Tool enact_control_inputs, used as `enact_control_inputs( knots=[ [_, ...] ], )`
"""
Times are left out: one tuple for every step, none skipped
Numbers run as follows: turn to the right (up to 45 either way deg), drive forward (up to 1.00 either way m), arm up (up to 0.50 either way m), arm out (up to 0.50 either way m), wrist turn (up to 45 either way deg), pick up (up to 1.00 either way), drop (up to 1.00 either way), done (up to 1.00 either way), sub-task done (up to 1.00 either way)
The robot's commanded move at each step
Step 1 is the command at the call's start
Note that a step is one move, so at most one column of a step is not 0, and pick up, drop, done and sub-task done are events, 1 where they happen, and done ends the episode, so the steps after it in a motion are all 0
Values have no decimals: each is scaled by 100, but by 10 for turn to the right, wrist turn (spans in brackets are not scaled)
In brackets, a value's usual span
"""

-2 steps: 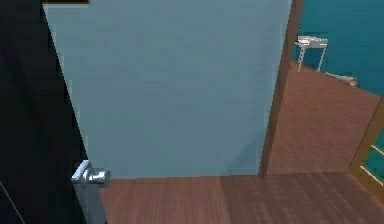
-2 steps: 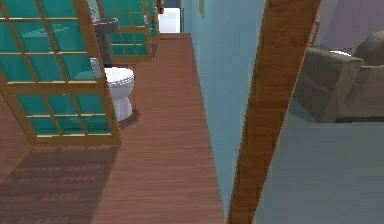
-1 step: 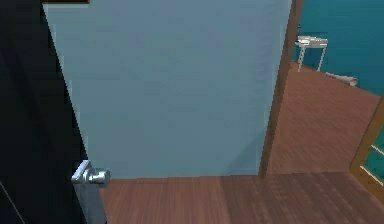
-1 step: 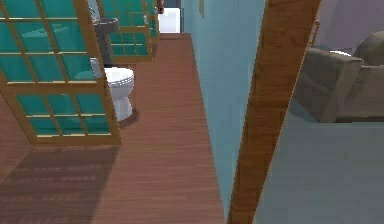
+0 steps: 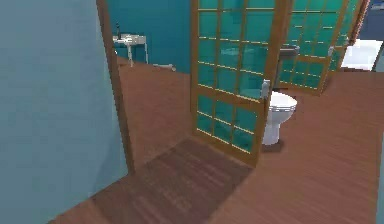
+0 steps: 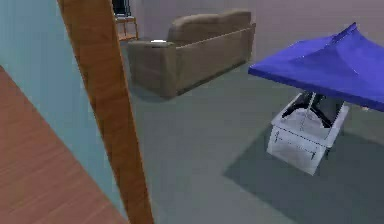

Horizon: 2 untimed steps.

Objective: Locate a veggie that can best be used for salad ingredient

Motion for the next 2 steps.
enact_control_inputs(
  knots=[
    [450, 0, 0, 0, 0, 0, 0, 0, 0],
    [30, 0, 0, 0, 0, 0, 0, 0, 0]
  ],
)
